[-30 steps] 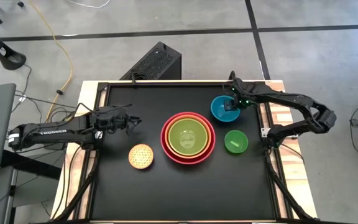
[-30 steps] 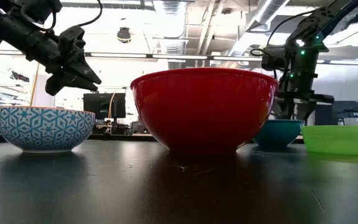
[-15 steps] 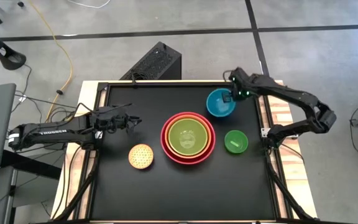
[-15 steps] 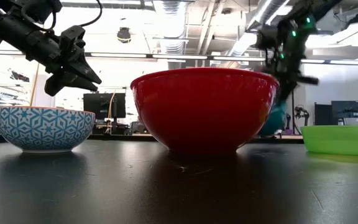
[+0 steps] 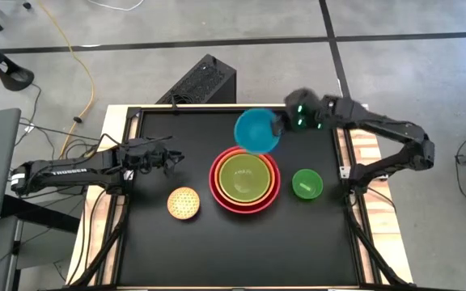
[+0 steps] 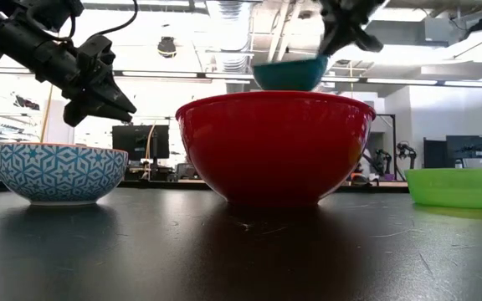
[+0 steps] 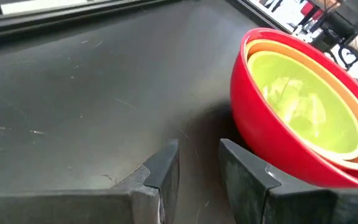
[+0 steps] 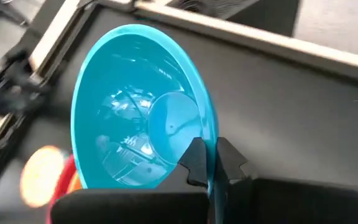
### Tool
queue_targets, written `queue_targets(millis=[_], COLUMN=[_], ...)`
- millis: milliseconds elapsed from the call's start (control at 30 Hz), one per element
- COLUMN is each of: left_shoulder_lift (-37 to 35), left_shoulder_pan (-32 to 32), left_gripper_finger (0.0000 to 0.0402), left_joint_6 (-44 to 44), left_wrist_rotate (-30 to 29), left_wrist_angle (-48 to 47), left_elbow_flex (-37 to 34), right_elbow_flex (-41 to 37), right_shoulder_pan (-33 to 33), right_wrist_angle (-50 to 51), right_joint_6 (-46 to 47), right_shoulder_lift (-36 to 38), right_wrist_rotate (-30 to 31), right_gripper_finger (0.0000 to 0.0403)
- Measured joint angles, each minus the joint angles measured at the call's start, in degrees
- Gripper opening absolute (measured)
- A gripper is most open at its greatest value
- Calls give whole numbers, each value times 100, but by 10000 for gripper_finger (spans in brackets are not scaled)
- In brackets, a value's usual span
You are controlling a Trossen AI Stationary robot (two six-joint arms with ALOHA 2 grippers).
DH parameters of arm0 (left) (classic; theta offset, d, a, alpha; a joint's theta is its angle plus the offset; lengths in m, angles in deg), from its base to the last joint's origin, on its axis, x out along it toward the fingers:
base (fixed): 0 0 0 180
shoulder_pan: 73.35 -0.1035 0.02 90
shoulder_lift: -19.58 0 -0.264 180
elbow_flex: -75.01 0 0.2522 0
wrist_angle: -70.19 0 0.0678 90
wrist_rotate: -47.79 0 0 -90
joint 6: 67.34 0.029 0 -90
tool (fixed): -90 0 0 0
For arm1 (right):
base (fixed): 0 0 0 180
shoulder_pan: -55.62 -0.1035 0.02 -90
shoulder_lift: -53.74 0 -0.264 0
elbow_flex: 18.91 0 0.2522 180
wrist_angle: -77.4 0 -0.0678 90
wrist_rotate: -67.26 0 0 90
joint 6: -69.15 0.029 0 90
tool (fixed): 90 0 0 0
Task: Nest bowls inside each other
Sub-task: Stack the blue bowl on top of the light green bowl
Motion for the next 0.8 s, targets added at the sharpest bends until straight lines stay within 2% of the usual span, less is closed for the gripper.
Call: queue_targets(millis=[200, 333, 533, 800], left_shoulder_lift=[0, -1, 1, 1], left_shoulder_pan=[0, 0, 2, 1], left_gripper_finger=[103, 103, 103, 103], left_joint_6=[416, 682, 1002, 1160], left_wrist_rotate=[12, 92, 350, 914], left_wrist_angle=[0, -1, -2, -11], left_elbow_flex=[0, 1, 1, 2], right_elbow_flex=[0, 0, -4, -144], right_shoulder_pan=[-1346, -1892, -2051, -2081], right_wrist_angle=[14, 50, 42, -144], right_joint_6=[1126, 1771, 2007, 2395], right_shoulder_lift=[-308, -733, -1311, -1491], right_wrist_rotate=[634, 679, 684, 679], right_gripper_finger=[2, 2, 2, 2])
